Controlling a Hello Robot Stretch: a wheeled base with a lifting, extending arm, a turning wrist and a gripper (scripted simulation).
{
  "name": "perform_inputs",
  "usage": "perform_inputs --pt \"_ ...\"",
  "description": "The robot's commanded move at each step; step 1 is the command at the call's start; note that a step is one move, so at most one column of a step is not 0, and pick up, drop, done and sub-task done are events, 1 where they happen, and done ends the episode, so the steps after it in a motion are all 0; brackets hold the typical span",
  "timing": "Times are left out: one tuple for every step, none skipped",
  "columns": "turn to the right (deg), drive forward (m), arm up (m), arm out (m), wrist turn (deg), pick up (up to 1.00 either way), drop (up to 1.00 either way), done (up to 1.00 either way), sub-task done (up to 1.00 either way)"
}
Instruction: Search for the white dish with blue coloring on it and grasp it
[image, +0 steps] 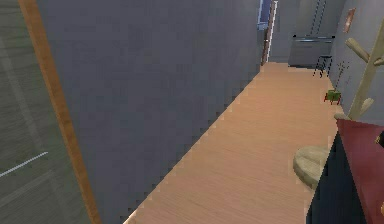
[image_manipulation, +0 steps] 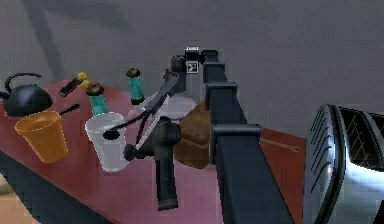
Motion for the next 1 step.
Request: perform_inputs --pt "0.0 0.00 0.00 0.00 45.0 0.00 0.00 0.00 0.00"
